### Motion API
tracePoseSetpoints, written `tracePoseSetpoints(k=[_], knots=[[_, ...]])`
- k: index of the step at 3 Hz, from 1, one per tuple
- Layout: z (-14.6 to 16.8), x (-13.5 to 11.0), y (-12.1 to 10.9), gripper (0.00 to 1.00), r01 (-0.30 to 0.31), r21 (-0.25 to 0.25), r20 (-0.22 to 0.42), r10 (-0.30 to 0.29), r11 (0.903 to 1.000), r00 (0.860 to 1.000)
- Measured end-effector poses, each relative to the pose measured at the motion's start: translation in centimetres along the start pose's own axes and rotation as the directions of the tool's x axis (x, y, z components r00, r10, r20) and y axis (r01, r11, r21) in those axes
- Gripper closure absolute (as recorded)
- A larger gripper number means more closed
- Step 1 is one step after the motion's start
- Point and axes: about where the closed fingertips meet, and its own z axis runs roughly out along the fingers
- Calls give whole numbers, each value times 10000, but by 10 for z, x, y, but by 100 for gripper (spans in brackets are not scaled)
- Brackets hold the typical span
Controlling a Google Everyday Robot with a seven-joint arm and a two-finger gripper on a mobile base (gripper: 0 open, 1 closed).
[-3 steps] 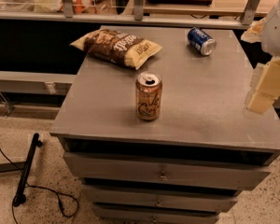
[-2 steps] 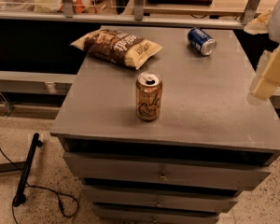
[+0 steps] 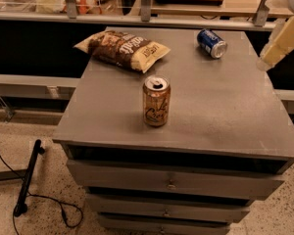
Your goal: Place pepsi can upright
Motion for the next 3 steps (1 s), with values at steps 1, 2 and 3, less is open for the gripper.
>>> tracePoseSetpoints(k=[1,2,3], knots=[[0,3,-30,0,-1019,322,834,989,9943,9916],[-10,14,-54,0,-2635,863,1308,2513,9608,9590],[-41,39,-69,0,-4639,1611,1420,4447,8711,8843]])
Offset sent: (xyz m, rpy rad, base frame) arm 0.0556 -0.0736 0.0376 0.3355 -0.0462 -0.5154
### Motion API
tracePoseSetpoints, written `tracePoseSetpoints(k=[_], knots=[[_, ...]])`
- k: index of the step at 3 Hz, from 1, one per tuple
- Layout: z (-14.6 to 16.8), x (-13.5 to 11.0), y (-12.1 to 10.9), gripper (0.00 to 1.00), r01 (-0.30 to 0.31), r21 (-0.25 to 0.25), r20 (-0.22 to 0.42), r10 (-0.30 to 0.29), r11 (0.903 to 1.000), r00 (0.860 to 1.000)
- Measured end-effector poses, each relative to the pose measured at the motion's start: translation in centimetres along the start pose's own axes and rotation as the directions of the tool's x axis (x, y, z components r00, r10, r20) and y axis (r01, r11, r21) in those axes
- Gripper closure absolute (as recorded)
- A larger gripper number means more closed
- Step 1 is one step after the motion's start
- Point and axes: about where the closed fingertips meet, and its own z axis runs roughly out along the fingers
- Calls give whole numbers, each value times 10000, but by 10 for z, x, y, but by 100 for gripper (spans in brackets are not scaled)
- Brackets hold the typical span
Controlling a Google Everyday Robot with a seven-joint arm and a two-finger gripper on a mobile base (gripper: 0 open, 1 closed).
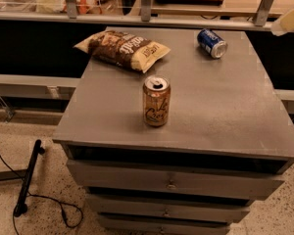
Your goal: Place pepsi can upright
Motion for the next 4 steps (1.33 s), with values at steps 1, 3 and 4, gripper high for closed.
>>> tracePoseSetpoints(k=[1,3,4], knots=[[0,0,0,0,-1,-1,0,1,10000,10000],[3,16,-36,0,-2797,1869,806,2691,9417,9597],[20,24,-53,0,-4136,2640,1523,3858,8713,9099]])
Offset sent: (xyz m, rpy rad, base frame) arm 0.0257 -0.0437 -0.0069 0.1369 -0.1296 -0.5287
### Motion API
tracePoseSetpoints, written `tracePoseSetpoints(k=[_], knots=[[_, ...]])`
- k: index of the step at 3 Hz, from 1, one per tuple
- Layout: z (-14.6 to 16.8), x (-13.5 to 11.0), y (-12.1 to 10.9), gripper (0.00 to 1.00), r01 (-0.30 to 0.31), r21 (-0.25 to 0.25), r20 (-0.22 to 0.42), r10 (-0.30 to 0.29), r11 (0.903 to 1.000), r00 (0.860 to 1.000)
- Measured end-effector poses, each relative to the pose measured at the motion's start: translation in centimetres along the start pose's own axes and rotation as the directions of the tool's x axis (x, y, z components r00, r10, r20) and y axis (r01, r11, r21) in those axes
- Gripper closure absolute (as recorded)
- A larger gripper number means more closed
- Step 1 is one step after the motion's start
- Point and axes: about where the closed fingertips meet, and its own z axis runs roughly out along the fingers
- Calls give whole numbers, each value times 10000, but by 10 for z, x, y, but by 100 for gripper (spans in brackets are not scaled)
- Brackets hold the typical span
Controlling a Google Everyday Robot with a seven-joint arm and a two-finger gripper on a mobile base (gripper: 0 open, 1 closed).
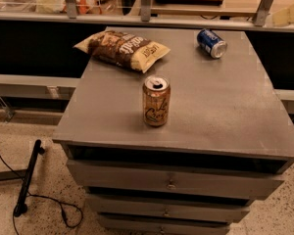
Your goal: Place pepsi can upright
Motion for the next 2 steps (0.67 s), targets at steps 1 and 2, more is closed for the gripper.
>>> tracePoseSetpoints(k=[1,2], knots=[[36,-9,-14,0,-1575,446,488,1553,9865,9867],[70,-24,-27,0,-2430,377,544,2408,9693,9691]])
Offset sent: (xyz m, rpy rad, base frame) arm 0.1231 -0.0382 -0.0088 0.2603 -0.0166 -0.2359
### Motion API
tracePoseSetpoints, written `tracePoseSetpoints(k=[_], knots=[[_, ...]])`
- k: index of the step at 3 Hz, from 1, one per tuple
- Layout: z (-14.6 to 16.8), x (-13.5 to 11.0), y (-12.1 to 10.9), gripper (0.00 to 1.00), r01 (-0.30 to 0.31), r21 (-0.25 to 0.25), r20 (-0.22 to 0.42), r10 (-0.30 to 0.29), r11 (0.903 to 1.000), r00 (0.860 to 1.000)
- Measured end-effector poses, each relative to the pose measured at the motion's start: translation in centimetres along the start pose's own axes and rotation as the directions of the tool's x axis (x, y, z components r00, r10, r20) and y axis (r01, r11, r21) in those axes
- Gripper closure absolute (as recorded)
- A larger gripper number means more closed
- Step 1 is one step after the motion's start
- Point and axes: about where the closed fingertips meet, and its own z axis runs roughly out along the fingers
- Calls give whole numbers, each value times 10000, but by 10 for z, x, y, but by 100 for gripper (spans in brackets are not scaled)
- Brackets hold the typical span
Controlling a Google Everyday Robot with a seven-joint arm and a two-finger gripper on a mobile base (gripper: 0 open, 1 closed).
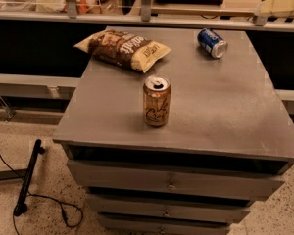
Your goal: Place pepsi can upright
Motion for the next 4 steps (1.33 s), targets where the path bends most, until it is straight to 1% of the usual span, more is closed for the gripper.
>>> tracePoseSetpoints(k=[1,2,3,4], knots=[[37,14,-7,0,-373,-275,-1102,341,9989,9933],[52,32,-7,0,-413,-544,-2287,278,9977,9731],[26,19,1,0,-306,-1170,-2244,36,9927,9745],[5,10,22,0,107,-1847,-2169,-514,9827,9748]])
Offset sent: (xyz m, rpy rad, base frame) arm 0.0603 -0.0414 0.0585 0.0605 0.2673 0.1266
